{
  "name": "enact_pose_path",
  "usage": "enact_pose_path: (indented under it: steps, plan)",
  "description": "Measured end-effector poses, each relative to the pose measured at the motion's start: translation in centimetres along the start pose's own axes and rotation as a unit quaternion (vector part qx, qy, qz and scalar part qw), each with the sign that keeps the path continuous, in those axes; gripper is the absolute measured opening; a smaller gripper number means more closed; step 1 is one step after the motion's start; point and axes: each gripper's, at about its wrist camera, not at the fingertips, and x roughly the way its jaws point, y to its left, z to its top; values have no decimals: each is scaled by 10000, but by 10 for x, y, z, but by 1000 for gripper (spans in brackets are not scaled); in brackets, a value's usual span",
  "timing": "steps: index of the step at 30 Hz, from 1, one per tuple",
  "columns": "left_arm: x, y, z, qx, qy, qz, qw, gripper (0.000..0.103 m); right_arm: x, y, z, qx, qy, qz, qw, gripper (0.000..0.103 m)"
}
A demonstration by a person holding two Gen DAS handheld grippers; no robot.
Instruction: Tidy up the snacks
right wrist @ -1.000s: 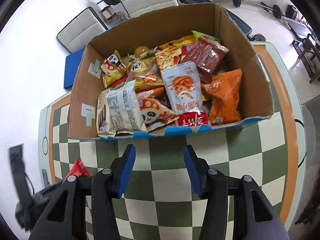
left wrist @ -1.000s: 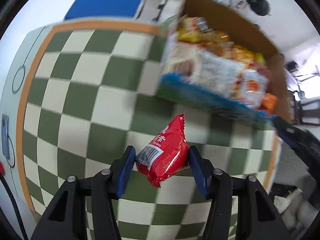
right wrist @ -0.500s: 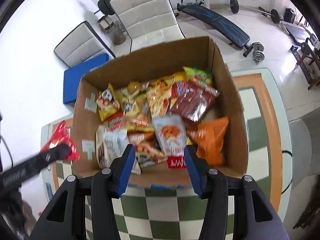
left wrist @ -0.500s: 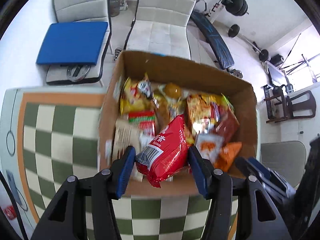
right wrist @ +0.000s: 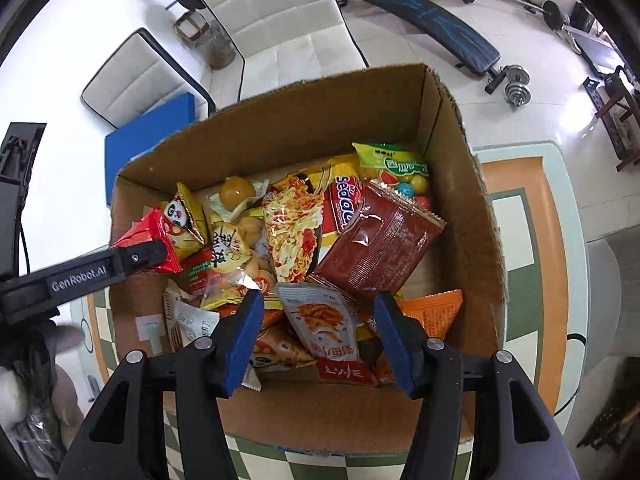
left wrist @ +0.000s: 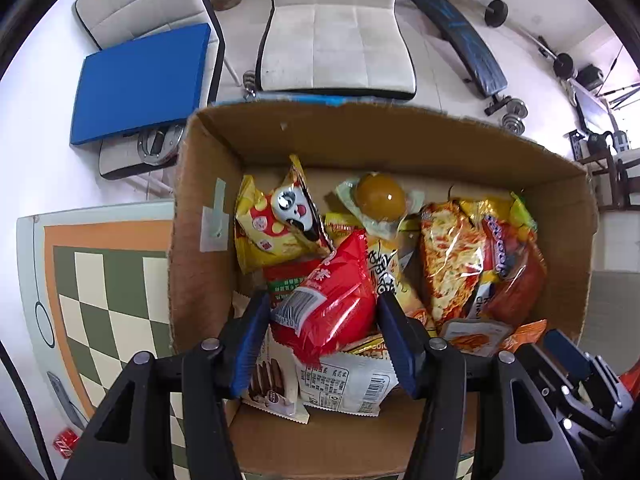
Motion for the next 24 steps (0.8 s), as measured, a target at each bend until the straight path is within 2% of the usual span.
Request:
enact_pose_path:
  steps: [1,2,4,6,9,18,24]
  plan:
    - [2,1,-1,-34,24,-47,10000,59,2,0,1,-2,23,-20,10000,63]
    - [3,2,-2,-55,19,-64,10000,74,4,-1,1,-2,46,-24,10000,65]
    - [2,3,-5,-89,-34,-85,9999,92,6,-2,2,0,77,-24,10000,75]
    - [-2,4,-9,-116,-91,-114,9998,93,7,-3,0,-2,104,-51,9999,79]
    - [-9,5,-16,-123,-178,-149,9997,93,7,-3,-3,-35,115,-107,9999,90]
    - [-37,1,-53,-47,-536,-187,9984,94,-12,-4,-22,-219,13,-355,9991,92]
    - [-73,-1,-92,-60,-1032,-34,9946,94,-45,0,-48,-396,-229,-376,9982,93]
